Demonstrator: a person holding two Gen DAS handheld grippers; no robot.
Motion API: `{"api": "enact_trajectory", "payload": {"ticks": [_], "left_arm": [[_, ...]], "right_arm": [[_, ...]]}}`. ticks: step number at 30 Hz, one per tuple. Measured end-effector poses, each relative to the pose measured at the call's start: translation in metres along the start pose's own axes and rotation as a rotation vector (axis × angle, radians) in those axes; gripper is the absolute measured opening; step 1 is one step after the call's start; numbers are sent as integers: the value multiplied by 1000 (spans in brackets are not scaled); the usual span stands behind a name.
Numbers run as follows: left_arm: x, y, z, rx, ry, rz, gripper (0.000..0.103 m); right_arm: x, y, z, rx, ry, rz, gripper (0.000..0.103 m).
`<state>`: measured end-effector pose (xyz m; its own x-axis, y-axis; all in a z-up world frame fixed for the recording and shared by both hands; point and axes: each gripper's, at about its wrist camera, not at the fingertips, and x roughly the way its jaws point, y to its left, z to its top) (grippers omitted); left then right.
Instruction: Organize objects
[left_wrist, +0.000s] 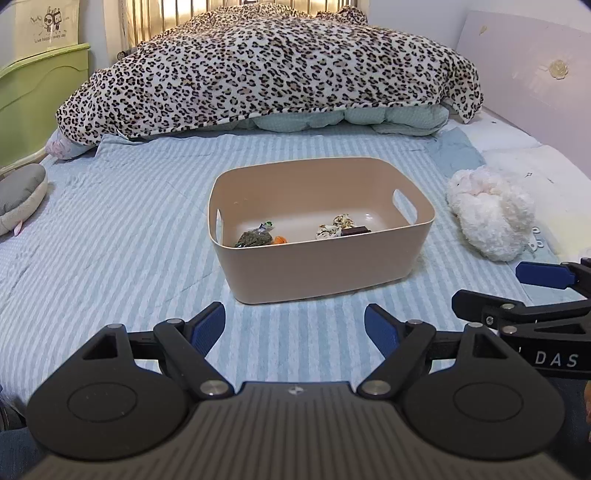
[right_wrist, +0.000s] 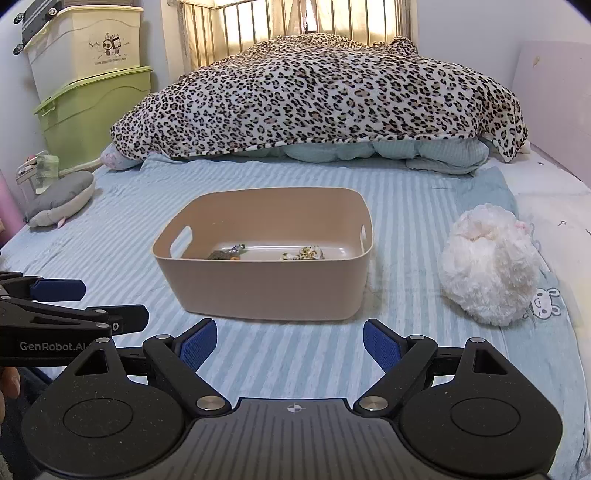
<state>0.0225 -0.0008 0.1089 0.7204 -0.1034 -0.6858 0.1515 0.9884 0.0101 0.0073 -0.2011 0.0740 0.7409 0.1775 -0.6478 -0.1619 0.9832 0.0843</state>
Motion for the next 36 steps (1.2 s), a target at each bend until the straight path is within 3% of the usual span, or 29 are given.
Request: {"api": "enact_trajectory", "payload": {"ticks": [15, 36], "left_arm": [[-26, -4, -30, -4, 14, -38, 83], [-42, -7, -36, 4, 13, -36, 87]], "right_arm": [[-26, 3, -18, -11, 9, 20, 88], [-40, -5, -29, 3, 9, -2, 94]]}}
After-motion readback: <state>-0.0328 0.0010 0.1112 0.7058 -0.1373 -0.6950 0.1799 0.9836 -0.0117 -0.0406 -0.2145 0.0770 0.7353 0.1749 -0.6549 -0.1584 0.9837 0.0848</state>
